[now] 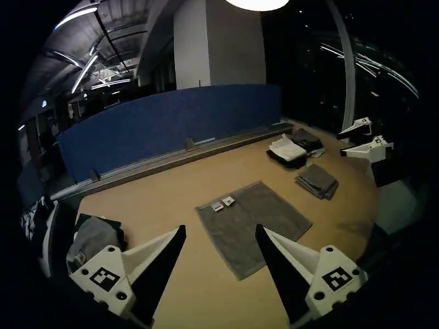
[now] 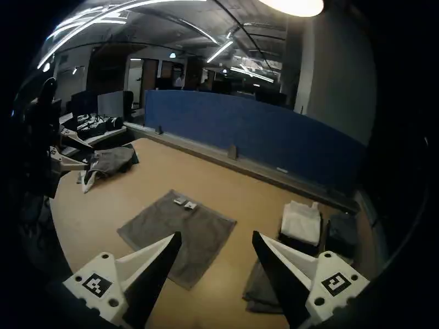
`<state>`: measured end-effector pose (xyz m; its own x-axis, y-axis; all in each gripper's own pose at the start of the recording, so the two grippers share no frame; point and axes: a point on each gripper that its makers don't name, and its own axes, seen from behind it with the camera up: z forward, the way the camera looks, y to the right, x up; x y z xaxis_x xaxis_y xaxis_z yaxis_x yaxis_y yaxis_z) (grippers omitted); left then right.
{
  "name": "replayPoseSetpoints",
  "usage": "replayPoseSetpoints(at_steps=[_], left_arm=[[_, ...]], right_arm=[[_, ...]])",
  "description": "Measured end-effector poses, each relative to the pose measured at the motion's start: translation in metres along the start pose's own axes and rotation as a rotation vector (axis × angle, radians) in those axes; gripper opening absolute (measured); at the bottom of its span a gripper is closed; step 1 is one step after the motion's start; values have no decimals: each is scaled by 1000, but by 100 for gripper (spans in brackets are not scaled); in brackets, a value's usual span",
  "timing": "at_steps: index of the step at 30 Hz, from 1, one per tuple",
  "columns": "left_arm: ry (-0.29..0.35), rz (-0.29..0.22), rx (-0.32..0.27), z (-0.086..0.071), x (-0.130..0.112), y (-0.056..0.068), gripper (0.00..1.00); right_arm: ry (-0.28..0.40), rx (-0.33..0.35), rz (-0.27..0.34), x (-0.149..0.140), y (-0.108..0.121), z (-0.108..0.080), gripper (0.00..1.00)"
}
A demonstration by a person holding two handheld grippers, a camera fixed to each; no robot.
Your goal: Fold towel
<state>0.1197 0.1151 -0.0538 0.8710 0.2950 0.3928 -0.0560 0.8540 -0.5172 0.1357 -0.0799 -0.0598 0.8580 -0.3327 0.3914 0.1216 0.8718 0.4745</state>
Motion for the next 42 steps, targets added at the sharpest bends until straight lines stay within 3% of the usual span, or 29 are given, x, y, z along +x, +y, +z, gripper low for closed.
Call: replayPoseSetpoints(at_steps=[8,30,42], left_arm=[[-29,19,-26,15,-26,9,94],[-161,80,-104,91,-134,38,94],[-269,85,-135,110,-184,46,94]], right_arm=[[-29,0,-10,-23,-3,14,100],[-107,55,22,-112,-35,81,100],[-189,84,-6,-160,-50,109,100]])
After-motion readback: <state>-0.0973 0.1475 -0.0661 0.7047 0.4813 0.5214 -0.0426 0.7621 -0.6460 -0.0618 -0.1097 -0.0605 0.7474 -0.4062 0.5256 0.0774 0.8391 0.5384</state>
